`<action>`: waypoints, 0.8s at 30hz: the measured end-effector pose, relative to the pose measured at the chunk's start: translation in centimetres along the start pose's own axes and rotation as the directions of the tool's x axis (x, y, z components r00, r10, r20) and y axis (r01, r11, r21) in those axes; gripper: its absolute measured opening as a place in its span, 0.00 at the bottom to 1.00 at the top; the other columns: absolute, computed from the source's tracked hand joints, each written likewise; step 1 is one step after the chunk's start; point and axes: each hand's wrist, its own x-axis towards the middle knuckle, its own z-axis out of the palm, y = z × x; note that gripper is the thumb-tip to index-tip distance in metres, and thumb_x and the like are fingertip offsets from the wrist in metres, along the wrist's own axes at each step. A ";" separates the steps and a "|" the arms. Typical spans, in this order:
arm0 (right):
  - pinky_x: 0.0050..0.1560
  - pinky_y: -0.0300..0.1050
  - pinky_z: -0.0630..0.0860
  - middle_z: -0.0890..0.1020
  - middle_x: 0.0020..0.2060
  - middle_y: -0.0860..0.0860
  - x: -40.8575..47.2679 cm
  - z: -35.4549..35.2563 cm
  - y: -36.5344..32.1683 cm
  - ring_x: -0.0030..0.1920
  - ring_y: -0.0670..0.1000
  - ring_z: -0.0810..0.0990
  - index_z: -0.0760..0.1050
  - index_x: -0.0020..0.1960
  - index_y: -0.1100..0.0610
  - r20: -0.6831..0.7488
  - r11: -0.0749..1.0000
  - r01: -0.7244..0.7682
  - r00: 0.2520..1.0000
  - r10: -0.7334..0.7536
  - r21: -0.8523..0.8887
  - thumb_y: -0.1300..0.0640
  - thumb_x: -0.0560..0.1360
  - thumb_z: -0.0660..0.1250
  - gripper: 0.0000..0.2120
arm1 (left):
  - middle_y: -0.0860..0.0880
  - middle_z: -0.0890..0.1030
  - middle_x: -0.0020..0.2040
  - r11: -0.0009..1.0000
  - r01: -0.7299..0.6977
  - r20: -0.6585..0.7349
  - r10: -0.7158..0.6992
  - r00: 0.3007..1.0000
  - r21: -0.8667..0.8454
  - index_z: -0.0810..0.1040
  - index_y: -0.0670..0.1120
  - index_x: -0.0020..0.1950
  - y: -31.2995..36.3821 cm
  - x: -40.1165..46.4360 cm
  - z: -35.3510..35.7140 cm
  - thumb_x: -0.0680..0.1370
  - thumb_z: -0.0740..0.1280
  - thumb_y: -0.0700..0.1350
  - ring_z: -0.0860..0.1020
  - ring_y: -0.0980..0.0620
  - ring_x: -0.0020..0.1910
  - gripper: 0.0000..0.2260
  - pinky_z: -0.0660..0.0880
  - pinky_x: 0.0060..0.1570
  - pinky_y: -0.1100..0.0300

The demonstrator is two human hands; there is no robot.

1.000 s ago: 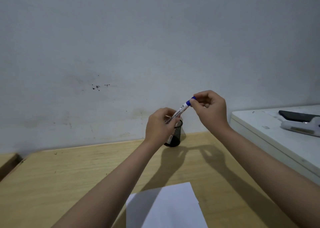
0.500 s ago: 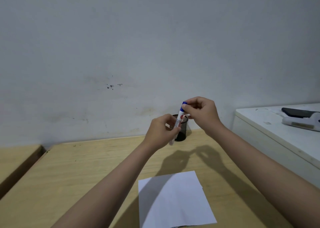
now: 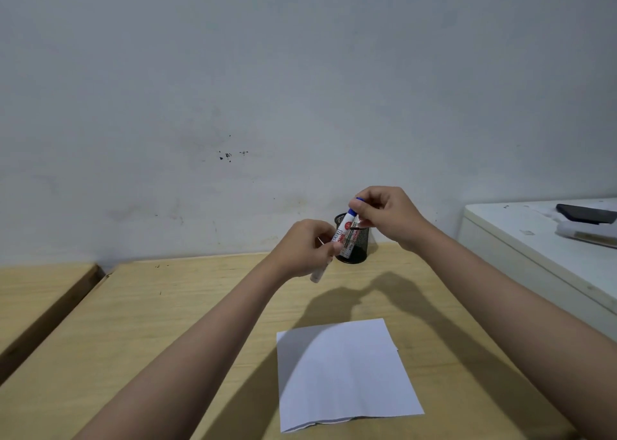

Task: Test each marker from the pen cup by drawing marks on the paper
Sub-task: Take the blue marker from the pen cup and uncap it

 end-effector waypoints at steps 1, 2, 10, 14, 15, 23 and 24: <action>0.39 0.40 0.80 0.81 0.36 0.54 -0.1 0.2 0.1 0.41 0.54 0.79 0.79 0.39 0.57 -0.012 0.999 -0.006 1.000 0.006 0.032 0.61 0.75 0.68 0.06 | 0.42 0.83 0.36 1.000 0.007 -0.001 -0.007 1.000 -0.017 0.80 0.42 0.43 -0.2 0.0 -0.1 0.74 0.66 0.42 0.81 0.46 0.36 0.05 0.78 0.44 0.49; 0.40 0.41 0.80 0.81 0.36 0.54 -0.1 0.4 0.2 0.41 0.54 0.79 0.79 0.39 0.57 -0.035 0.997 -0.015 0.999 0.017 0.072 0.61 0.74 0.69 0.05 | 0.42 0.83 0.36 0.999 0.016 -0.011 -0.016 1.000 -0.047 0.80 0.43 0.42 -0.3 -0.1 -0.1 0.74 0.67 0.42 0.81 0.45 0.36 0.04 0.79 0.44 0.48; 0.33 0.31 0.74 0.82 0.35 0.52 -0.4 1.8 0.3 0.35 0.45 0.80 0.79 0.40 0.57 -0.092 0.997 0.007 0.996 0.000 0.075 0.58 0.74 0.69 0.05 | 0.46 0.85 0.42 0.958 0.094 -0.133 -0.134 0.982 -0.271 0.83 0.43 0.44 0.2 -0.1 0.5 0.67 0.76 0.45 0.83 0.47 0.38 0.09 0.78 0.37 0.59; 0.37 0.35 0.74 0.80 0.34 0.52 -0.2 1.5 0.3 0.30 0.41 0.78 0.77 0.42 0.58 -0.127 0.998 0.059 0.990 -0.056 0.017 0.60 0.77 0.65 0.05 | 0.44 0.84 0.42 0.955 0.026 -0.251 -0.104 0.962 -0.294 0.82 0.44 0.48 0.5 0.4 -1.0 0.72 0.72 0.46 0.82 0.51 0.39 0.08 0.76 0.40 0.61; 0.38 0.37 0.75 0.80 0.35 0.53 -0.2 1.4 0.4 0.31 0.42 0.78 0.77 0.42 0.57 -0.109 0.997 0.078 0.991 -0.079 -0.017 0.60 0.77 0.65 0.05 | 0.44 0.84 0.43 0.951 -0.003 -0.296 -0.093 0.951 -0.309 0.82 0.44 0.50 0.7 0.6 -1.6 0.73 0.70 0.46 0.83 0.49 0.42 0.09 0.77 0.42 0.58; 0.45 0.47 0.76 0.83 0.40 0.50 -0.8 1.0 1.0 0.41 0.51 0.79 0.81 0.44 0.53 -0.020 0.960 0.153 0.987 -0.162 -0.232 0.58 0.75 0.66 0.05 | 0.47 0.84 0.38 0.966 -0.009 -0.239 -0.055 0.969 -0.258 0.83 0.43 0.47 2.5 0.9 -3.1 0.72 0.71 0.42 0.83 0.54 0.38 0.06 0.79 0.41 0.55; 0.47 0.48 0.77 0.83 0.40 0.48 -1.0 1.1 1.0 0.43 0.52 0.80 0.81 0.44 0.51 -0.017 0.960 0.161 0.985 -0.169 -0.228 0.58 0.75 0.67 0.05 | 0.47 0.84 0.37 0.967 -0.001 -0.240 -0.062 0.969 -0.256 0.83 0.42 0.45 2.5 0.8 -3.1 0.70 0.73 0.42 0.82 0.54 0.37 0.06 0.78 0.40 0.59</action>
